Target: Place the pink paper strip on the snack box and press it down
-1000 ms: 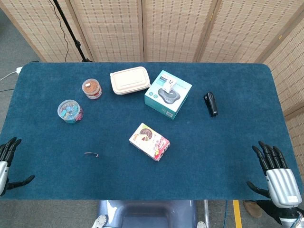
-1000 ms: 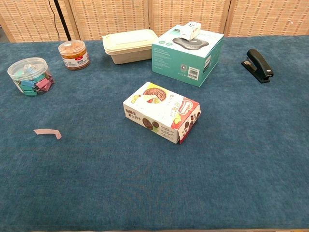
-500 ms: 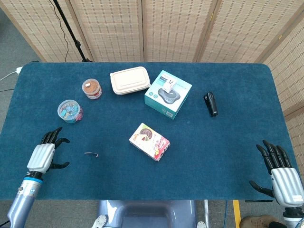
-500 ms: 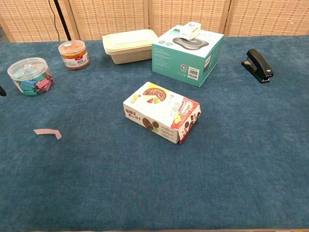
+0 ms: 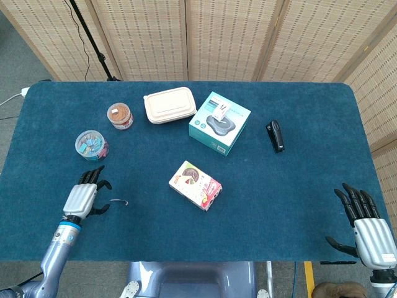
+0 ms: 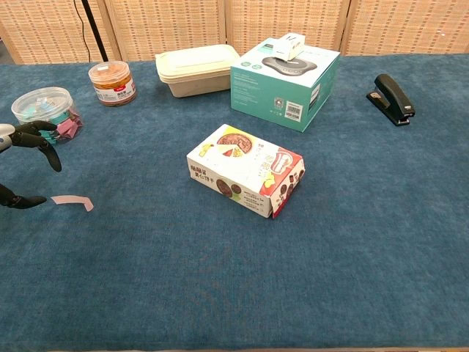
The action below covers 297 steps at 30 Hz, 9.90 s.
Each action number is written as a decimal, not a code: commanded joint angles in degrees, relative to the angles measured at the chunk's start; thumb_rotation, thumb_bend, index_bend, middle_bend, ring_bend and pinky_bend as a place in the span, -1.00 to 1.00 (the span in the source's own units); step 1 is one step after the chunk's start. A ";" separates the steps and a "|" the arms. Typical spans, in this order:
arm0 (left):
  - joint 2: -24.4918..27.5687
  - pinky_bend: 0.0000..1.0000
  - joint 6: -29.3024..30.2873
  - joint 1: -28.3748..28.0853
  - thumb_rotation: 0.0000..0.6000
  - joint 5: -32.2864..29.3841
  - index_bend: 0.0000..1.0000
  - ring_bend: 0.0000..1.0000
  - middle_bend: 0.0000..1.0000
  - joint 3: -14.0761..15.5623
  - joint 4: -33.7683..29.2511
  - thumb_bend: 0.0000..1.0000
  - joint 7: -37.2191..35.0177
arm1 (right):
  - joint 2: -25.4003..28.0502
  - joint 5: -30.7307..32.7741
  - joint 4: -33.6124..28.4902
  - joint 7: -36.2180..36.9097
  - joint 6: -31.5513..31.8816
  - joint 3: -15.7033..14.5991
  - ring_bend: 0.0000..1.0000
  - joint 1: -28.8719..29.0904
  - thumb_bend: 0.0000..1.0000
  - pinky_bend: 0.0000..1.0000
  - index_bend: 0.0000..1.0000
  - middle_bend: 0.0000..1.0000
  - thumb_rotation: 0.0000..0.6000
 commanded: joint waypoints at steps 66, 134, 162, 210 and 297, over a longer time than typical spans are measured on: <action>-3.13 -1.00 1.33 -7.11 1.00 -7.06 0.25 -1.00 -1.00 0.16 -0.14 -0.21 12.80 | 1.56 -0.02 0.53 4.72 -0.37 -0.34 -1.00 0.38 -1.00 -1.00 -1.00 -1.00 1.00; -15.43 -1.00 7.49 -53.78 1.00 -49.12 0.29 -1.00 -1.00 -4.83 -3.86 -0.10 67.80 | 3.85 1.08 2.42 13.57 -0.62 0.17 -1.00 0.93 -1.00 -1.00 -1.00 -1.00 1.00; -15.98 -1.00 7.73 -54.27 1.00 -44.13 -0.73 -1.00 -1.00 -5.35 -2.43 -0.13 61.03 | 4.55 1.56 3.06 16.24 -0.22 0.37 -1.00 0.81 -1.00 -1.00 -1.00 -1.00 1.00; 34.93 -1.00 18.71 3.02 1.00 1.07 -1.00 -1.00 -1.00 13.86 -24.38 -0.79 -16.23 | -7.76 6.14 -13.69 -19.79 -38.96 7.95 -1.00 29.63 -0.36 -1.00 -0.93 -1.00 1.00; 36.82 -1.00 10.07 9.68 1.00 7.13 -1.00 -1.00 -1.00 5.77 -21.57 -0.79 -22.86 | -31.57 45.29 7.07 -48.61 -37.11 2.78 -1.00 62.12 0.74 -1.00 -0.62 -1.00 1.00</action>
